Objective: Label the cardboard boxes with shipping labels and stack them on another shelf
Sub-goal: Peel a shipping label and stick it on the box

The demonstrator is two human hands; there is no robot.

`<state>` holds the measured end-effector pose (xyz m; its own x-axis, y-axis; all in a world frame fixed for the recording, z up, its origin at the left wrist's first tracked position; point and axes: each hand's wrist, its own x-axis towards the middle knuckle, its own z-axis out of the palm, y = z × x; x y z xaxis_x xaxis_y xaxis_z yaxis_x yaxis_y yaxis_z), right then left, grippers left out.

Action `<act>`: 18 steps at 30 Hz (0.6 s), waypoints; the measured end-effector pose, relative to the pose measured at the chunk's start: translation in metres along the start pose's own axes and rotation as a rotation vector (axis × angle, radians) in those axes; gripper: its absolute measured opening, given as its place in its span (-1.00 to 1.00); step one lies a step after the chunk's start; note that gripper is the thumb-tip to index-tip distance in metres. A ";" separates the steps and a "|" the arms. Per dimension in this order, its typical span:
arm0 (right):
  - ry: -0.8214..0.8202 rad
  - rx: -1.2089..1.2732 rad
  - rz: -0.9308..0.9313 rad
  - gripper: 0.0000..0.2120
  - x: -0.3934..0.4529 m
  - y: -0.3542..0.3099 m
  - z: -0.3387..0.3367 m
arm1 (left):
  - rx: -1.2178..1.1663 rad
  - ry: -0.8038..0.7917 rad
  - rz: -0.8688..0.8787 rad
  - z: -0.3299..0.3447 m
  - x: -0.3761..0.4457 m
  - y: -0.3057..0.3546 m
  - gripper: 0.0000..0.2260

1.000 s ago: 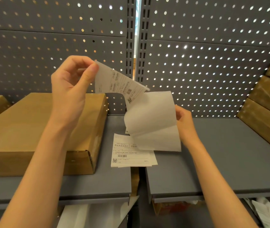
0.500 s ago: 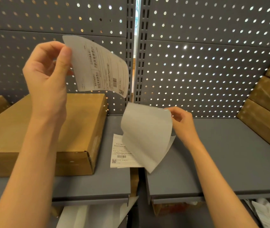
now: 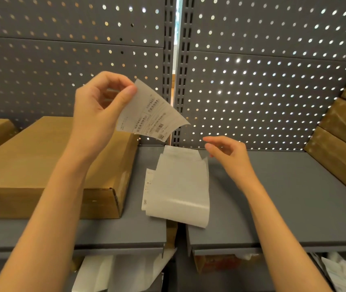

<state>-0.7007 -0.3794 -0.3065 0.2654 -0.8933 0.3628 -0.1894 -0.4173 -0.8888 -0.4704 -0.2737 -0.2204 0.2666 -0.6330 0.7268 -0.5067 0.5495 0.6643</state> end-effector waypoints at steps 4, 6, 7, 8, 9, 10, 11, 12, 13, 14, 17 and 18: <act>0.013 0.045 -0.018 -0.87 -0.005 -0.015 -0.002 | 0.064 -0.048 0.017 0.008 -0.005 0.008 -0.88; 0.018 0.093 -0.047 -0.87 -0.008 -0.029 -0.003 | 0.107 -0.070 0.028 0.012 -0.008 0.014 -0.87; 0.022 0.128 -0.063 -0.87 -0.010 -0.038 -0.003 | 0.130 -0.080 0.033 0.013 -0.010 0.017 -0.86; 0.025 0.162 -0.087 -0.87 -0.012 -0.048 -0.002 | 0.152 -0.088 0.039 0.015 -0.011 0.020 -0.85; 0.028 0.185 -0.122 -0.87 -0.013 -0.058 -0.002 | 0.173 -0.095 0.044 0.015 -0.012 0.023 -0.85; 0.030 0.198 -0.164 -0.88 -0.015 -0.068 -0.002 | 0.194 -0.100 0.049 0.016 -0.013 0.026 -0.85; 0.026 0.209 -0.205 -0.88 -0.017 -0.078 -0.002 | 0.215 -0.104 0.053 0.016 -0.015 0.029 -0.86; 0.013 0.220 -0.242 -0.89 -0.019 -0.087 -0.001 | 0.234 -0.106 0.054 0.016 -0.016 0.031 -0.87; -0.011 0.228 -0.271 -0.91 -0.021 -0.095 0.000 | 0.251 -0.106 0.052 0.015 -0.018 0.033 -0.90; -0.039 0.225 -0.292 -0.92 -0.023 -0.100 0.002 | 0.268 -0.105 0.050 0.013 -0.019 0.034 -0.93; -0.102 0.111 -0.344 -0.88 -0.028 -0.106 0.013 | 0.312 -0.104 0.056 0.006 -0.024 0.038 -0.99; -0.113 0.074 -0.351 -0.87 -0.029 -0.106 0.018 | 0.317 -0.106 0.059 0.004 -0.026 0.039 -0.99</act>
<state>-0.6717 -0.3058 -0.2277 0.4057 -0.6724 0.6190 -0.0009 -0.6776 -0.7354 -0.4999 -0.2384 -0.2142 0.1508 -0.6673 0.7294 -0.7527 0.4008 0.5223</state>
